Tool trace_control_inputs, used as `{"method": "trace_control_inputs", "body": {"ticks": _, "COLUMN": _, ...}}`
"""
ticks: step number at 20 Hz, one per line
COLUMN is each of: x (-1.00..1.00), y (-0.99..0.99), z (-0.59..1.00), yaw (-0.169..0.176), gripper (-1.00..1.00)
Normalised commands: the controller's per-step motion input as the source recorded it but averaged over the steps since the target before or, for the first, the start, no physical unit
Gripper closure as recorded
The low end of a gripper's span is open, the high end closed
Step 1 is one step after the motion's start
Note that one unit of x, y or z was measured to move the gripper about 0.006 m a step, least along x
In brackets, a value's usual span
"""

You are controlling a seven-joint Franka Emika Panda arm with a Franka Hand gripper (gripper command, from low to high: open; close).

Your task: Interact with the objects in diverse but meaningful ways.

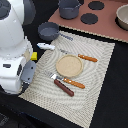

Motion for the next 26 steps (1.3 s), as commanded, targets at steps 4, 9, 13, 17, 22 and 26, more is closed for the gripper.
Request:
{"method": "trace_control_inputs", "body": {"ticks": 4, "x": 0.98, "y": 0.27, "z": 1.0, "yaw": 0.0, "gripper": 1.0}}
{"method": "trace_control_inputs", "body": {"ticks": 9, "x": 1.0, "y": 0.42, "z": 1.0, "yaw": 0.0, "gripper": 1.0}}
{"method": "trace_control_inputs", "body": {"ticks": 13, "x": 1.0, "y": 0.47, "z": 0.93, "yaw": 0.0, "gripper": 1.0}}
{"method": "trace_control_inputs", "body": {"ticks": 17, "x": 1.0, "y": 0.5, "z": 0.89, "yaw": 0.0, "gripper": 1.0}}
{"method": "trace_control_inputs", "body": {"ticks": 22, "x": 1.0, "y": 0.53, "z": 0.78, "yaw": 0.0, "gripper": 1.0}}
{"method": "trace_control_inputs", "body": {"ticks": 26, "x": 1.0, "y": 0.52, "z": 0.58, "yaw": 0.0, "gripper": 1.0}}
